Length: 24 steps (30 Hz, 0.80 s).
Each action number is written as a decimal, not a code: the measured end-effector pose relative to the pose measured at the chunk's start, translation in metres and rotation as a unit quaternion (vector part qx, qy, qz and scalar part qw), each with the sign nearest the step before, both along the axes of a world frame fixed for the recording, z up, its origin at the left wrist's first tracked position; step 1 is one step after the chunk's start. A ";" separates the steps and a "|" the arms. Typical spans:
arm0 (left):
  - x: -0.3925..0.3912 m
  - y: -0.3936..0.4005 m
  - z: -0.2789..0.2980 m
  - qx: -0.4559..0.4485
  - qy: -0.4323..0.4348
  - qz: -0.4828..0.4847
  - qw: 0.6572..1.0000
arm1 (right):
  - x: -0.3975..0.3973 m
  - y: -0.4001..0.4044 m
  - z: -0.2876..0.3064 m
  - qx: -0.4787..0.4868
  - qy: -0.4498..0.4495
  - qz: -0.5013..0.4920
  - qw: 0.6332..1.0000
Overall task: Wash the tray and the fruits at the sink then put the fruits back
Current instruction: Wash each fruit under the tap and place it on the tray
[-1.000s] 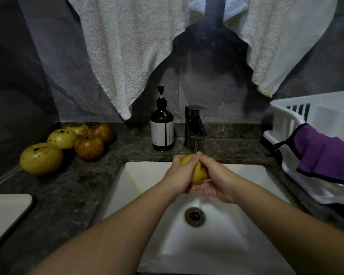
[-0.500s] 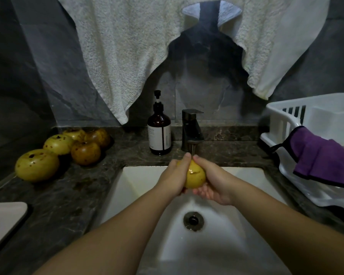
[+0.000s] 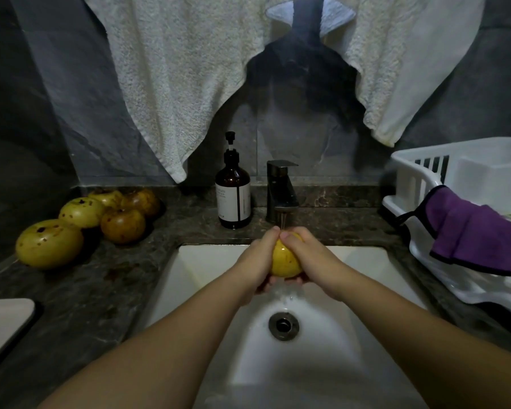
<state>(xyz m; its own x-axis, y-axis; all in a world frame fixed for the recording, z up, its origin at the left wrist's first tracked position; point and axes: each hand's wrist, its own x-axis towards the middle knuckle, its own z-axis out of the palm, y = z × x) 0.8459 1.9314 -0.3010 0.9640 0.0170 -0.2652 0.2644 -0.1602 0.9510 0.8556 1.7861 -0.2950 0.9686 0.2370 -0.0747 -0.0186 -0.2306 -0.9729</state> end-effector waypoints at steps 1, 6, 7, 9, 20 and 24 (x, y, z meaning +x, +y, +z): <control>0.001 0.001 -0.002 0.013 -0.018 0.003 1.000 | -0.002 -0.001 0.000 0.016 0.024 0.016 0.999; 0.000 0.000 -0.006 0.066 -0.059 0.003 0.996 | -0.002 0.004 0.001 -0.010 0.125 -0.021 0.992; 0.000 -0.001 -0.004 0.047 -0.029 -0.003 0.998 | -0.001 0.004 0.001 -0.055 0.079 -0.029 0.995; -0.001 -0.001 0.000 0.000 0.026 -0.012 1.000 | 0.000 0.001 0.000 -0.087 -0.010 -0.020 0.996; -0.001 -0.008 0.009 -0.024 0.015 0.005 1.000 | 0.002 -0.005 -0.002 -0.080 -0.010 -0.033 0.996; 0.004 -0.007 0.000 0.062 -0.087 -0.001 0.994 | -0.001 -0.003 -0.003 -0.024 0.131 -0.038 0.990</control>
<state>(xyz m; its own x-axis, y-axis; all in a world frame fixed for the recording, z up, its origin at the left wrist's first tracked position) 0.8500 1.9240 -0.3014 0.9952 0.0380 -0.0906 0.0976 -0.2798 0.9551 0.8548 1.7834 -0.2979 0.9291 0.1543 -0.3360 -0.2886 -0.2651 -0.9200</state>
